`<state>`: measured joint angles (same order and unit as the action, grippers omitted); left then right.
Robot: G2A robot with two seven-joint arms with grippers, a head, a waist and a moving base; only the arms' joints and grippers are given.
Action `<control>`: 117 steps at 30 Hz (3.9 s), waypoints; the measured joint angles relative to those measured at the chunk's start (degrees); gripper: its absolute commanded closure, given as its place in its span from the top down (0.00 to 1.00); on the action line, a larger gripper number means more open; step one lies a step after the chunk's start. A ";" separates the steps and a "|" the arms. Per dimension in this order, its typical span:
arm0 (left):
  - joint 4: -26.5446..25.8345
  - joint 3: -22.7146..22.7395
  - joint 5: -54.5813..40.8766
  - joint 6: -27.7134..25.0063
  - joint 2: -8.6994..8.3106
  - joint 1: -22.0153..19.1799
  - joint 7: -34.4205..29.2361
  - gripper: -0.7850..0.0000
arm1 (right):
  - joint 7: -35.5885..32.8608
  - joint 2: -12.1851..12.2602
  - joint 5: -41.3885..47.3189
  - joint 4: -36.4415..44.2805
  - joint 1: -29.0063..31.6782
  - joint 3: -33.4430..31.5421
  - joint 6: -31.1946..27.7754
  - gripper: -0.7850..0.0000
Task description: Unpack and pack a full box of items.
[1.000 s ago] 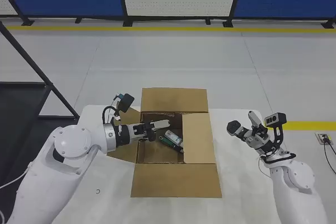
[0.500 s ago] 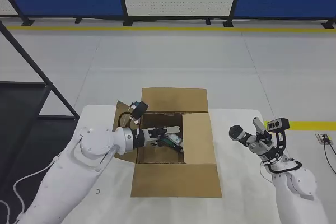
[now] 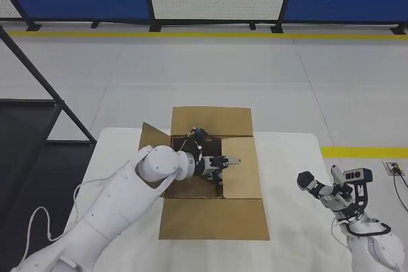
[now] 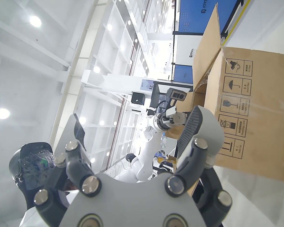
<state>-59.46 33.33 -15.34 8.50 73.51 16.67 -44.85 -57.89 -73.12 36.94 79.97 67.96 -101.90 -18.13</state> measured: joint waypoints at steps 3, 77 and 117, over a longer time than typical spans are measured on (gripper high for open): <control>3.17 -1.12 -1.61 -2.17 1.97 -1.32 0.90 1.00 | 0.48 0.16 -0.15 0.26 0.22 0.26 0.03 1.00; -19.11 27.60 14.28 -16.48 4.90 16.30 17.05 1.00 | 3.08 5.27 -11.56 2.15 -3.94 5.02 8.95 1.00; -49.65 62.31 11.20 -13.68 -1.80 47.27 14.57 1.00 | 11.94 6.20 -21.46 13.92 -9.05 16.53 14.04 1.00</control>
<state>-109.12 95.64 -4.15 -5.18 71.70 63.94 -30.29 -45.95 -66.92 15.48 93.89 58.91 -85.37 -4.09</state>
